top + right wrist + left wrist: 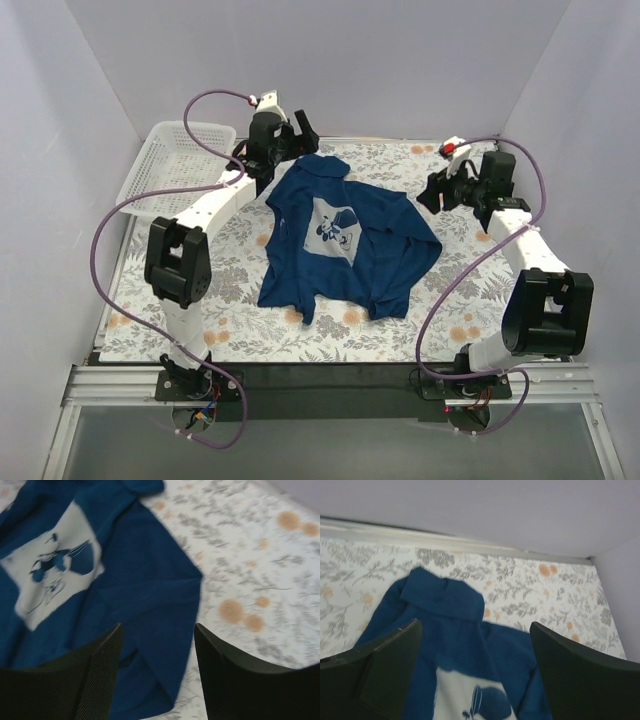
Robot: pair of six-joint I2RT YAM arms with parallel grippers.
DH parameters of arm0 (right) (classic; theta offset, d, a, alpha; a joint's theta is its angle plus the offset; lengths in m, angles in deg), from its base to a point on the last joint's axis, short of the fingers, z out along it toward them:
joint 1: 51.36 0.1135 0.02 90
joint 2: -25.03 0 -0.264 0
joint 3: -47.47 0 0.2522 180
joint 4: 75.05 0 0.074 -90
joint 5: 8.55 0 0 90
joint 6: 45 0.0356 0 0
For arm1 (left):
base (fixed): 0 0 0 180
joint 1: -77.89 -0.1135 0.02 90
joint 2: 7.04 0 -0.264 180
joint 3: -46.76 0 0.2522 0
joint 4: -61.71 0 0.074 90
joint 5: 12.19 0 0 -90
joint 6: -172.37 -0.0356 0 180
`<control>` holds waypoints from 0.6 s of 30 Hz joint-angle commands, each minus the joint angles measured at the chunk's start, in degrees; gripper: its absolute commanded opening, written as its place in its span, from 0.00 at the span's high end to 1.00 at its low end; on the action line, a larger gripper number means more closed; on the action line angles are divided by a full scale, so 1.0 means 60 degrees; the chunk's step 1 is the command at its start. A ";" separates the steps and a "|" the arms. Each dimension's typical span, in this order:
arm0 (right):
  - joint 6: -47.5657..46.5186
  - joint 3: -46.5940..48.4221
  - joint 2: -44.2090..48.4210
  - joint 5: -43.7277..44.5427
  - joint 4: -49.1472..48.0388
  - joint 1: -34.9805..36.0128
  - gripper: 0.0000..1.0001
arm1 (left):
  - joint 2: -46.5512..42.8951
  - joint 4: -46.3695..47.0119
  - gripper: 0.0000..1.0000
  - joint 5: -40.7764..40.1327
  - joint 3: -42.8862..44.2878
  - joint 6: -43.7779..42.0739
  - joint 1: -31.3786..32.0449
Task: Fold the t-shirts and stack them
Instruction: Flatten the tshirt out
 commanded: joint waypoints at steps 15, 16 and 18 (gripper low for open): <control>0.1446 0.1335 -0.3310 0.2372 0.1808 0.2289 0.50 | -0.9095 -0.0946 0.17 0.1701 -0.8825 0.0437 -0.0143; 0.1563 0.1423 -0.3485 0.2271 0.1837 0.2303 0.51 | -0.9359 -0.1064 0.18 0.1701 -0.9174 0.0509 -0.0157; 0.1651 0.1482 -0.3632 0.2270 0.1822 0.2318 0.54 | -1.0063 -0.1255 0.18 0.1672 -0.9469 0.0583 -0.0157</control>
